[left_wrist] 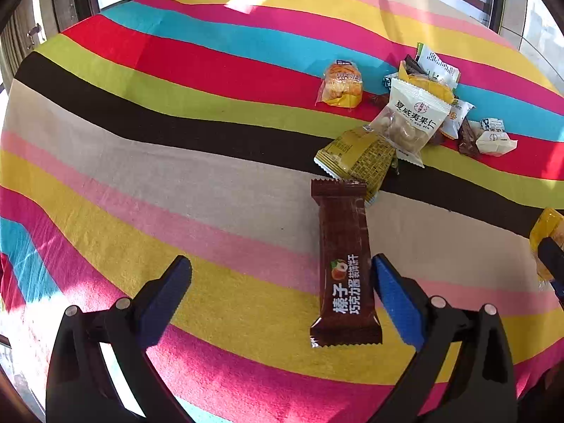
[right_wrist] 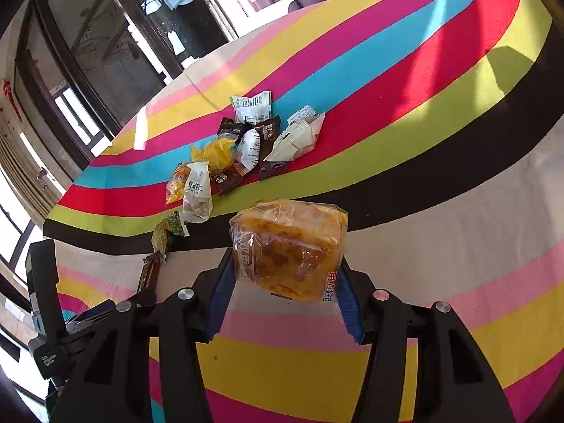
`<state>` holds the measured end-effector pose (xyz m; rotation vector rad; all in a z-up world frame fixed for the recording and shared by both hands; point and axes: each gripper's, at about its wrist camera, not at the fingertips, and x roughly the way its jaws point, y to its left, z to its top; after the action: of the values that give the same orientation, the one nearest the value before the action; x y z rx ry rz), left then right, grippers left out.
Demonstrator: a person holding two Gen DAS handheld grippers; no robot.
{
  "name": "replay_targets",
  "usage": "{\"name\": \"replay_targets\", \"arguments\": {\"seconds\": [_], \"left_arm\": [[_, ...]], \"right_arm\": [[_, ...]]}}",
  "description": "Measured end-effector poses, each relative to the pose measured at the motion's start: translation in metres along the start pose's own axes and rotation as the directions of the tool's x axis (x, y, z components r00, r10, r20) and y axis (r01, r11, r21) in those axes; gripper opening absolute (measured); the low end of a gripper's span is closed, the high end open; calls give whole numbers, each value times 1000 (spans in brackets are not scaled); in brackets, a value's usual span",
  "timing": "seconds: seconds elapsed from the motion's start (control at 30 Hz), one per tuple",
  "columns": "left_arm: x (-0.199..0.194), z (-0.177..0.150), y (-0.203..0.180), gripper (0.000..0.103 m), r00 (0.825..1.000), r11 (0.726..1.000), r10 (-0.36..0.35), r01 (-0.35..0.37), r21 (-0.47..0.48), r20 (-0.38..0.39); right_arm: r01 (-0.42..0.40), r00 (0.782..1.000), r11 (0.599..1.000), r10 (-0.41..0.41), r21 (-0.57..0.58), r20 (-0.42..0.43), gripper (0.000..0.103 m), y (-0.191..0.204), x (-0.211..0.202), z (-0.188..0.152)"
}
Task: Organize snacks
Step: 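Grasp the brown chocolate bar with the left tool while the right tool grasps the orange cake bag, then carry both snacks to the white box and open both tools inside it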
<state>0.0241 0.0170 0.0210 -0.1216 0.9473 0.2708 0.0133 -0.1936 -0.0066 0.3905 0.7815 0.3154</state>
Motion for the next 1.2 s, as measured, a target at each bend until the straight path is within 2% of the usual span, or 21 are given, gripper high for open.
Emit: {"name": "replay_targets", "arguments": {"seconds": [0.13, 0.17, 0.23, 0.27, 0.3, 0.37, 0.5, 0.7, 0.97, 1.1, 1.2], "left_arm": [[6, 8, -5, 100, 1000, 996, -27, 28, 79, -11], [8, 8, -7, 92, 998, 995, -50, 53, 86, -34], [-2, 5, -11, 65, 997, 991, -78, 79, 105, -10], [-8, 1, -13, 31, 994, 984, -113, 112, 136, -2], [-13, -4, -13, 24, 993, 980, -118, 117, 163, -3], [-21, -13, -9, 24, 987, 971, -159, 158, 179, -9], [-42, -30, 8, 24, 984, 972, -175, 166, 169, 40], [-52, -34, 24, 24, 985, 979, -158, 147, 141, 74], [-59, -55, 41, 24, 983, 979, -169, 159, 130, 74], [-67, -64, 49, 24, 981, 977, -175, 163, 135, 88], [-72, -70, 60, 24, 979, 978, -181, 169, 125, 92]], "right_arm": [[-21, 1000, 1000, 21, 15, 11, 53, -4, -2, 0], [-26, 1000, 999, 26, 19, 16, 53, -6, -3, 0], [-30, 999, 999, 30, 19, 22, 53, -6, -4, 0], [-33, 999, 999, 33, 16, 22, 53, -5, -4, -1], [-34, 999, 999, 34, 14, 22, 53, -5, -4, -1], [-34, 999, 999, 34, 9, 16, 53, -4, -3, -1], [-47, 999, 999, 47, 7, 6, 53, -4, -2, 0], [-59, 998, 998, 59, 16, 8, 53, -6, -3, 0], [-16, 1000, 1000, 16, 18, -22, 52, -2, 1, 1], [-52, 998, 997, 54, 55, -36, 52, 7, -14, -13], [-93, 995, 996, 93, 13, -37, 52, 32, -26, -32]]}}
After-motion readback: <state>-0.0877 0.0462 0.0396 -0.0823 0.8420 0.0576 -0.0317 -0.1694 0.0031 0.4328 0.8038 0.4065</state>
